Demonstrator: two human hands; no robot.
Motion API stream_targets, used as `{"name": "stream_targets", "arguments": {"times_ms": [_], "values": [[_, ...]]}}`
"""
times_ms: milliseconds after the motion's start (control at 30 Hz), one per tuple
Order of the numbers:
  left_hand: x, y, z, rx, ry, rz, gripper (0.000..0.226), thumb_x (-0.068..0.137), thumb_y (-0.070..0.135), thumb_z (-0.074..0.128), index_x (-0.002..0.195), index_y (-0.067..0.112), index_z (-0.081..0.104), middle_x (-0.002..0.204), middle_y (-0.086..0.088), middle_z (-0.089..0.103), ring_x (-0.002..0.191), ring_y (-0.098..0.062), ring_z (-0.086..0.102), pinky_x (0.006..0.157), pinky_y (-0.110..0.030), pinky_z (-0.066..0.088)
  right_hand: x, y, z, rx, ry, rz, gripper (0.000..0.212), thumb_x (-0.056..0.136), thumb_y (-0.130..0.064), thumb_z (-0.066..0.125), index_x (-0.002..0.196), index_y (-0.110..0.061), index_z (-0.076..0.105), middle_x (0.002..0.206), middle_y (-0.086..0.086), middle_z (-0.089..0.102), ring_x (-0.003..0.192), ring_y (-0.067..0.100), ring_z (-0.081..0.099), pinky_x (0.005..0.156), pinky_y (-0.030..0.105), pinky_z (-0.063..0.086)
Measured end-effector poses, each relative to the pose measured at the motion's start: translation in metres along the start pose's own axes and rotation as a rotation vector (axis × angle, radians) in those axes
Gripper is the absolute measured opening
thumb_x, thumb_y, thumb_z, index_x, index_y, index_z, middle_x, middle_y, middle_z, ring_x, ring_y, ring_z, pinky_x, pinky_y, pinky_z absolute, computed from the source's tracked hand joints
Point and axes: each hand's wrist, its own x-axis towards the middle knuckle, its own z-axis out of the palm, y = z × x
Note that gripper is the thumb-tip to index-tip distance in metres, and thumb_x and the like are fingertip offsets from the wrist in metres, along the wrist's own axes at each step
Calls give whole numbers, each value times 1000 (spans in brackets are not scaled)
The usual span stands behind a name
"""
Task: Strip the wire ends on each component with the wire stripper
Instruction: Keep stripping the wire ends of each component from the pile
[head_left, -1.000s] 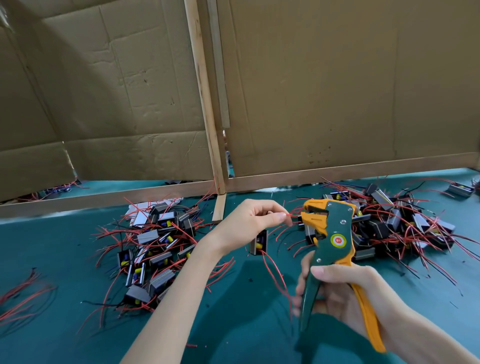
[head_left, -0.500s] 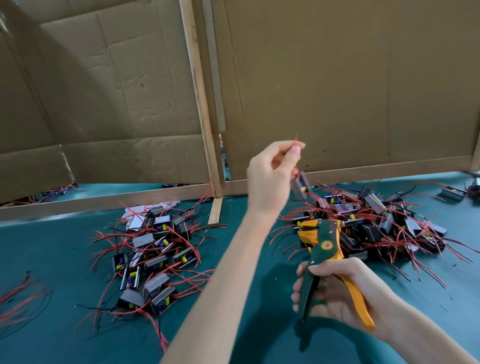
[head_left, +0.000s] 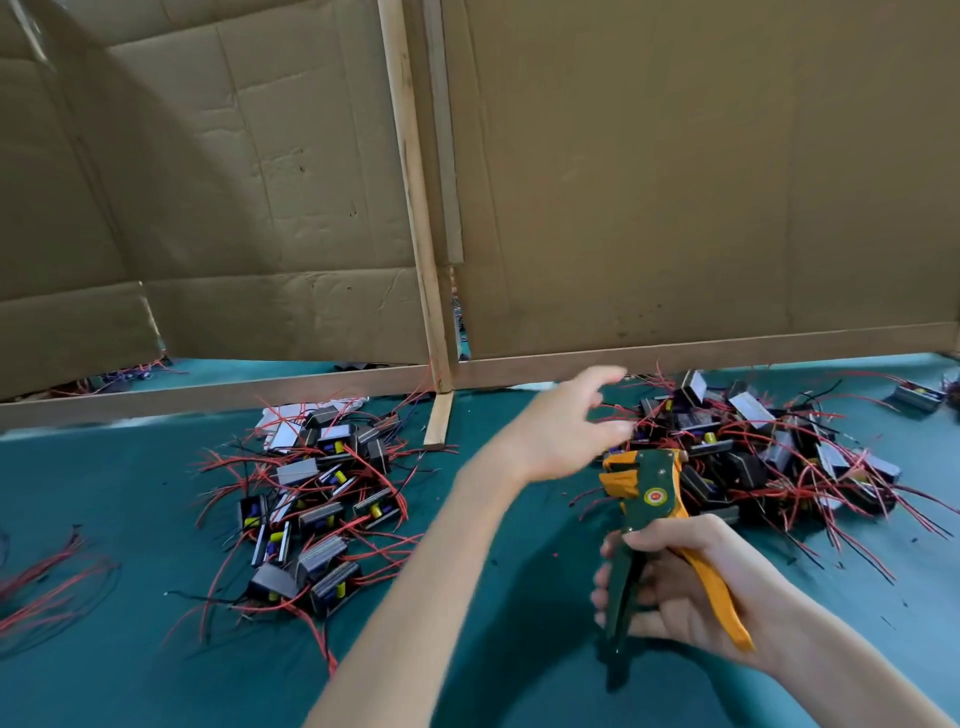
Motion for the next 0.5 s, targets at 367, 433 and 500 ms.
{"name": "stream_targets", "arguments": {"times_ms": [367, 433, 500], "values": [[-47, -106, -82, 649, -118, -715, 36, 97, 7, 45, 131, 13, 55, 123, -9, 58, 96, -24, 58, 82, -30, 48, 0, 1, 1, -29, 14, 1, 23, 56, 1, 65, 77, 7, 70, 83, 29, 63, 75, 43, 67, 70, 52, 57], [-47, -114, -81, 589, -74, -708, 33, 95, 10, 54, 125, 21, 62, 130, -4, 58, 110, -24, 57, 93, -34, 49, 1, 1, 1, -26, 8, 0, 23, 56, -3, 68, 78, 6, 70, 83, 29, 63, 75, 43, 67, 71, 52, 56], [-47, -120, -78, 553, -3, -693, 24, 90, 14, 64, 110, 25, 70, 125, -1, 62, 112, -23, 57, 96, -38, 49, 1, 2, 0, -30, 5, 2, 28, 53, -5, 72, 78, 6, 70, 84, 29, 63, 76, 44, 67, 71, 52, 56]]}}
